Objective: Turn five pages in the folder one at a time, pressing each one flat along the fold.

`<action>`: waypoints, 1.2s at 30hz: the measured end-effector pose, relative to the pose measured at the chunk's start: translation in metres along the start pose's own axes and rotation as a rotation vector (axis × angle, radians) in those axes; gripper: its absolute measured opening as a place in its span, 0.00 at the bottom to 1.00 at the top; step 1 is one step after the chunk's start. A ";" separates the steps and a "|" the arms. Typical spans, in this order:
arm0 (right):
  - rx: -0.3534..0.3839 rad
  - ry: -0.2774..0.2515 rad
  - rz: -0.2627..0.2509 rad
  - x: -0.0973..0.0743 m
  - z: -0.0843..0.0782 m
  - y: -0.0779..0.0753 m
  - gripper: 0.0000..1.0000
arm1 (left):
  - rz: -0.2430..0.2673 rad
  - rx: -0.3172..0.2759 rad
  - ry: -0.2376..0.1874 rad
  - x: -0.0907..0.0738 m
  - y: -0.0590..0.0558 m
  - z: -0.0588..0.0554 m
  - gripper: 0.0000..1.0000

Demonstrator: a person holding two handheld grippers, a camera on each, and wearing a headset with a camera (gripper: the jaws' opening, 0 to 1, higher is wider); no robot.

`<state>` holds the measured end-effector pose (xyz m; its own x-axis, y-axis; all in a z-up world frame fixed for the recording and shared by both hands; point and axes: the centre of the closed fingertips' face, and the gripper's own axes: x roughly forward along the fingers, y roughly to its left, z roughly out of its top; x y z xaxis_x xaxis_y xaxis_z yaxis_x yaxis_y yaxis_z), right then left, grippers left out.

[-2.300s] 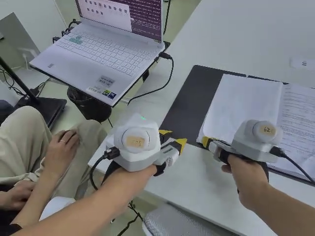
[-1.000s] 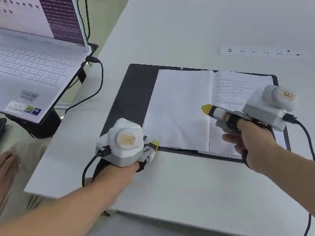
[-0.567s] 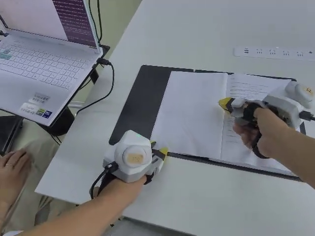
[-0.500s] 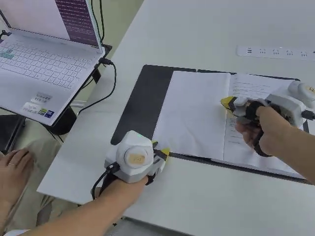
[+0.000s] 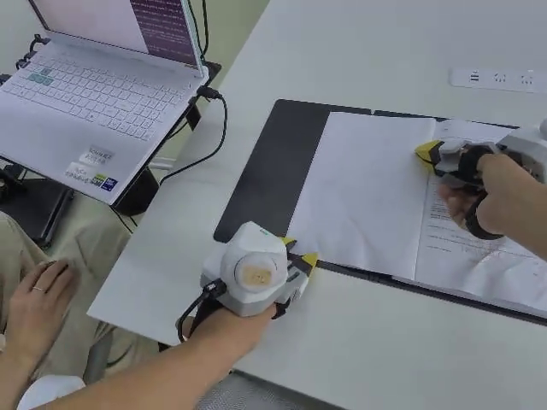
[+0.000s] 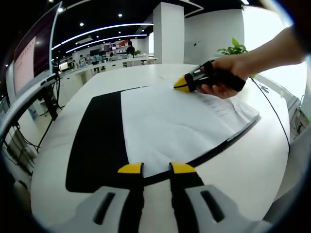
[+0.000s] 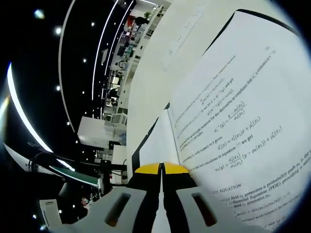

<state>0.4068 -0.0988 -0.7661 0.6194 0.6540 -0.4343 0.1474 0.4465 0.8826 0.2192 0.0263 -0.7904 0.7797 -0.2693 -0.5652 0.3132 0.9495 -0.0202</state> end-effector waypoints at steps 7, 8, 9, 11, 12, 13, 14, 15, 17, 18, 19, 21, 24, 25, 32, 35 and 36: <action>0.072 -0.084 0.008 0.015 0.026 -0.002 0.00 | 0.002 -0.004 -0.005 0.001 0.000 0.000 0.19; 0.078 -0.098 0.011 0.017 0.029 -0.001 0.00 | 0.002 -0.005 -0.006 0.001 0.000 -0.001 0.19; 0.078 -0.107 0.008 0.019 0.032 -0.001 0.00 | 0.002 -0.005 -0.007 0.001 0.000 -0.001 0.19; 0.108 -0.147 0.009 0.021 0.040 0.000 0.00 | 0.001 -0.004 -0.008 0.001 0.000 -0.001 0.19; 0.110 -0.150 0.008 0.022 0.041 0.000 0.00 | 0.001 -0.004 -0.009 0.001 0.000 -0.001 0.19; 0.118 -0.165 0.014 0.024 0.045 0.001 0.00 | 0.001 -0.005 -0.010 0.001 0.000 -0.001 0.19; 0.121 -0.175 0.014 0.025 0.047 0.001 0.00 | 0.001 -0.005 -0.010 0.000 0.000 -0.001 0.19; 0.127 -0.184 0.011 0.027 0.050 0.001 0.00 | 0.002 -0.005 -0.011 0.000 0.000 -0.001 0.19; 0.161 -0.212 0.021 0.031 0.056 0.002 0.00 | 0.000 -0.005 -0.012 0.001 0.000 -0.001 0.19; 0.172 -0.230 0.020 0.032 0.059 0.002 0.00 | 0.001 -0.005 -0.012 0.001 0.001 -0.001 0.19; 0.176 -0.230 0.018 0.033 0.060 0.001 0.00 | 0.000 -0.004 -0.012 0.001 0.001 -0.001 0.19; 0.195 -0.235 0.024 0.035 0.061 0.002 0.00 | -0.001 -0.002 -0.010 0.001 0.000 -0.001 0.19; 0.198 -0.231 0.028 0.034 0.060 0.003 0.00 | -0.001 -0.003 -0.010 0.001 0.001 -0.001 0.19; 0.205 -0.228 0.029 0.033 0.059 0.002 0.00 | -0.001 -0.004 -0.010 0.001 0.001 -0.001 0.19; 0.187 -0.141 0.029 0.017 0.038 -0.003 0.00 | -0.003 0.001 -0.012 0.000 0.001 0.000 0.19; 0.186 -0.090 0.045 0.010 0.025 -0.003 0.00 | -0.003 0.001 -0.011 0.001 0.001 0.000 0.19; 0.189 -0.079 0.049 0.008 0.022 -0.003 0.00 | -0.003 0.000 -0.011 0.001 0.001 0.000 0.19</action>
<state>0.4288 -0.1084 -0.7682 0.6872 0.6187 -0.3808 0.2531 0.2874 0.9238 0.2199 0.0269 -0.7908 0.7847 -0.2740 -0.5560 0.3156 0.9486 -0.0221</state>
